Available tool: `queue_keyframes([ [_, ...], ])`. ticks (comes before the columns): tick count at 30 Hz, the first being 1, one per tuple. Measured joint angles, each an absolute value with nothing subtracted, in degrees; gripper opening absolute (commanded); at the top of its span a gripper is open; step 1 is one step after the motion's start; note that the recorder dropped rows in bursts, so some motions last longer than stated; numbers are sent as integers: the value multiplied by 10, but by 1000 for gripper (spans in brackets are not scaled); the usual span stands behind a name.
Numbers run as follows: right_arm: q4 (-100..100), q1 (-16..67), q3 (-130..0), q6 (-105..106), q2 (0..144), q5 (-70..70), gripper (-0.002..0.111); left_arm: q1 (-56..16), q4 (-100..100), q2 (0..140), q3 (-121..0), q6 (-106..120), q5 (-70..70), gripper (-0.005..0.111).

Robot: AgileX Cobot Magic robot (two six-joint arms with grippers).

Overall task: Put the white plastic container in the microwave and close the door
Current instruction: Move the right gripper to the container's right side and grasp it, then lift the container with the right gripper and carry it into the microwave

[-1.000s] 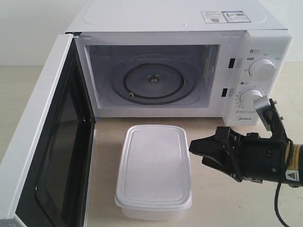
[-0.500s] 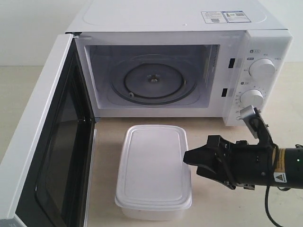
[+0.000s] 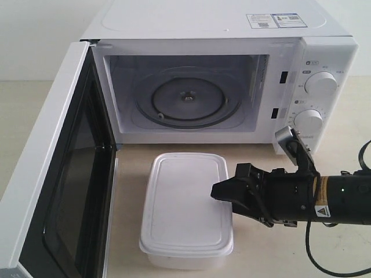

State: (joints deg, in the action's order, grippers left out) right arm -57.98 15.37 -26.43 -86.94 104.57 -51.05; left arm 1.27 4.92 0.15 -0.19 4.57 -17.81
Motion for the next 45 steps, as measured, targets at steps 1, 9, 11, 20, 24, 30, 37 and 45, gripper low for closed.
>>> queue_keyframes([
  [1, -578, 154, -264, -869, 1046, -508, 30, 13, 49, 1, -2, 46, -178, 4],
  [9, -577, 154, -267, -855, 1047, -500, 0, 13, 49, 1, -2, 46, -178, 4],
  [11, -577, 154, -268, -850, 1047, -500, 0, 13, 49, 1, -2, 46, -178, 4],
  [20, -576, 154, -268, -845, 1047, -503, 0, 13, 49, 1, -2, 46, -178, 4],
  [24, -569, 154, -268, -850, 1047, -507, 0, 13, 49, 1, -2, 46, -178, 4],
  [30, -563, 154, -268, -852, 1047, -523, 0, 13, 49, 1, -2, 46, -178, 4],
  [37, -496, 154, -268, -864, 1048, -586, 0, 13, 49, 1, -2, 46, -178, 4],
  [45, -405, 155, -268, -893, 1048, -650, 0, 13, 49, 1, -2, 46, -178, 4],
])
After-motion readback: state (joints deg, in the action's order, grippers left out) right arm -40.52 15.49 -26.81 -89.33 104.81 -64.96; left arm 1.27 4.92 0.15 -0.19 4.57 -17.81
